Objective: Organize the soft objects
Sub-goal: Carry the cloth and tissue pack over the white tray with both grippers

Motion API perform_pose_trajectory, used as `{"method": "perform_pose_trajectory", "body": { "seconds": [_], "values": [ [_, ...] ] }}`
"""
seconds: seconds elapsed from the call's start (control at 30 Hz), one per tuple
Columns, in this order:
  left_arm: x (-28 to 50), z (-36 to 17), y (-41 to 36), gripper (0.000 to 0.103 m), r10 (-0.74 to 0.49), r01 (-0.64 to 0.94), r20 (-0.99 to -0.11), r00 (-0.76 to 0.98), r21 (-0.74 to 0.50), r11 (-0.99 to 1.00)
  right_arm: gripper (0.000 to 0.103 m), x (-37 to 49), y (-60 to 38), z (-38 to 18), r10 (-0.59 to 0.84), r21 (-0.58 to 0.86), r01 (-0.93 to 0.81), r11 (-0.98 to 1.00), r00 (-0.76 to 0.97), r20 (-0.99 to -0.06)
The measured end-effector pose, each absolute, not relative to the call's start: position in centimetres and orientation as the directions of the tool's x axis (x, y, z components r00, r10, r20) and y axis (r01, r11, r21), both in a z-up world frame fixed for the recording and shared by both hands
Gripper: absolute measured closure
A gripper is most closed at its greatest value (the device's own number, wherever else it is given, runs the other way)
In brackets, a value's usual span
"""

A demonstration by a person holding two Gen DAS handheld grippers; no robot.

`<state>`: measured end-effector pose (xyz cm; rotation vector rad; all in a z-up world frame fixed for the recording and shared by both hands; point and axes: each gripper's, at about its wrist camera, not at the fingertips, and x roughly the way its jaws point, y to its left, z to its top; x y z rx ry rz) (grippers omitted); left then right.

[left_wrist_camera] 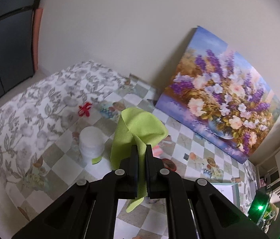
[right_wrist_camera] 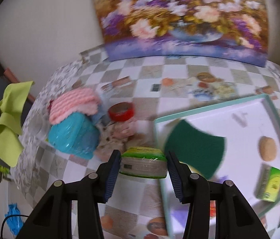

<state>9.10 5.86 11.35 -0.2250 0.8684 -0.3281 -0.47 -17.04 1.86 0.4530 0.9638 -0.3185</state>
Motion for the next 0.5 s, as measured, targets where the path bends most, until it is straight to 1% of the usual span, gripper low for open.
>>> {"method": "perform_pose_trajectory", "body": {
  "seconds": [0.17,0.27,0.4,0.5],
  "values": [
    [8.5,11.7,2.4,0.097,-0.398,0.255,-0.722,0.566,-0.305,0.917,0.053,-2.6,-21.1,3.8,-0.146,0.195,0.532,0.824,0.531,-0.835],
    [7.8,12.1,-1.2,0.097,-0.437,0.331,-0.728,0.529,-0.297,0.896,0.053,-3.7,-24.2,4.6,-0.193,0.19,0.598,0.779,0.516,-0.835],
    [6.6,12.5,-6.3,0.097,-0.476,0.434,-0.733,0.486,-0.27,0.859,0.053,-5.6,-28.3,4.4,-0.228,0.211,0.673,0.709,0.501,-0.835],
    [5.2,12.2,-10.6,0.097,-0.507,0.513,-0.745,0.435,-0.257,0.819,0.053,-7.2,-30.4,3.6,-0.255,0.199,0.718,0.667,0.471,-0.844]
  ]
}}
